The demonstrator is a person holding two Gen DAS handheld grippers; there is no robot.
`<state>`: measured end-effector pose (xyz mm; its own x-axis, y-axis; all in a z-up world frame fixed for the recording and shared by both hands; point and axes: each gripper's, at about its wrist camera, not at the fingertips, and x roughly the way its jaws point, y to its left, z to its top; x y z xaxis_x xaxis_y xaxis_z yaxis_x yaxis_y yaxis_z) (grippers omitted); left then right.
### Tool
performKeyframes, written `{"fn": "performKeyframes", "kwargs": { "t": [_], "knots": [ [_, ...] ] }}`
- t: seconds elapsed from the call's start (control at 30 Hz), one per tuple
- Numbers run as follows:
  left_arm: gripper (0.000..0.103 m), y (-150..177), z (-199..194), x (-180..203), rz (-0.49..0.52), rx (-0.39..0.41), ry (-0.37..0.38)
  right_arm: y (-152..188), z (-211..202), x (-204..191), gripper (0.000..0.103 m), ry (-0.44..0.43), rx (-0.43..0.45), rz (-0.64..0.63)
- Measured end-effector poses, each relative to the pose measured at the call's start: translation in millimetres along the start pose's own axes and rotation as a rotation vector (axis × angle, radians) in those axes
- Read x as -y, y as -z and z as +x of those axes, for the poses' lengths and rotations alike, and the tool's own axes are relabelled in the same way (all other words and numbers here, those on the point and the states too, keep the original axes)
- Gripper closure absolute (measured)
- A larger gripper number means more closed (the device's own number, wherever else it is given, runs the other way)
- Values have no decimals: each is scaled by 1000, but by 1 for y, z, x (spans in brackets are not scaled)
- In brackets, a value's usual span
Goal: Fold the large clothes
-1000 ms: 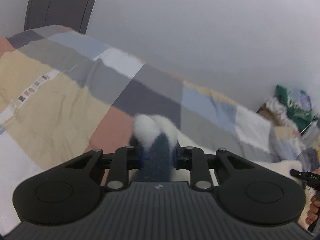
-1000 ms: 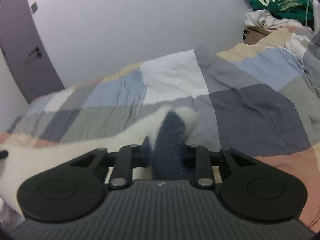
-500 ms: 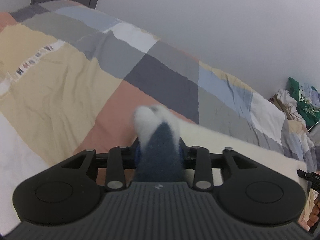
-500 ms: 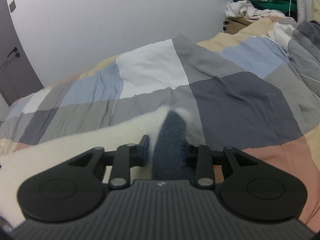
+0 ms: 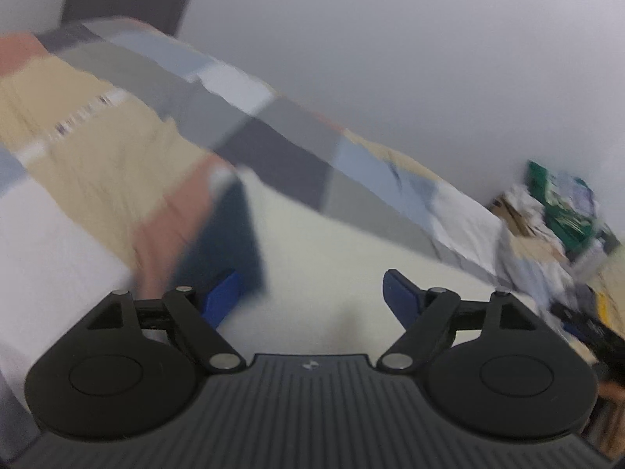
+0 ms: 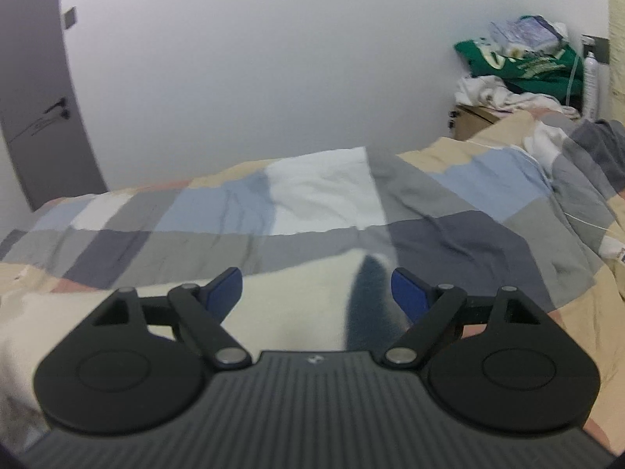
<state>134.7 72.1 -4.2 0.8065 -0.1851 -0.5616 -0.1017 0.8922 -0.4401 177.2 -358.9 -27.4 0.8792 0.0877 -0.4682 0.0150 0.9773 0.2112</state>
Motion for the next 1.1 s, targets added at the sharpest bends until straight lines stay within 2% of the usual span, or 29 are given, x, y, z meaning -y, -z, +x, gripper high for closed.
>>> {"fn": "performKeyframes", "kwargs": {
  "t": [0.1, 0.23, 0.33, 0.4, 0.47, 0.5, 0.63, 0.73, 0.87, 0.9, 0.97, 1.1],
  "knots": [
    [18, 19, 3, 10, -44, -75, 46, 2, -9, -13, 18, -36, 10, -22],
    [18, 40, 22, 3, -178, -193, 87, 6, -17, -29, 18, -74, 7, -44],
    [18, 52, 46, -19, -325, -269, 73, 11, -17, -38, 18, -103, -29, -33],
    [18, 60, 59, -40, -461, -284, 104, 15, -14, -41, 18, -122, -72, 5],
    [18, 66, 67, -54, -587, -270, 141, 21, -9, -43, 18, -136, -119, 46],
    [19, 67, 69, -55, -615, -258, 154, 25, -6, -45, 18, -149, -143, 68],
    [19, 68, 77, -52, -669, -174, 185, 37, 2, -55, 18, -182, -201, 97],
    [22, 69, 82, -52, -675, -123, 171, 43, 4, -62, 18, -203, -215, 97],
    [41, 69, 80, -48, -654, -73, 159, 48, -2, -68, 16, -267, -210, 109],
    [48, 70, 78, -45, -638, -59, 158, 50, -4, -69, 16, -307, -212, 131],
    [56, 69, 73, -39, -601, -36, 161, 55, -3, -74, 16, -396, -251, 178],
    [61, 72, 69, -34, -604, -25, 189, 75, 2, -95, 16, -535, -355, 245]
  ]
}}
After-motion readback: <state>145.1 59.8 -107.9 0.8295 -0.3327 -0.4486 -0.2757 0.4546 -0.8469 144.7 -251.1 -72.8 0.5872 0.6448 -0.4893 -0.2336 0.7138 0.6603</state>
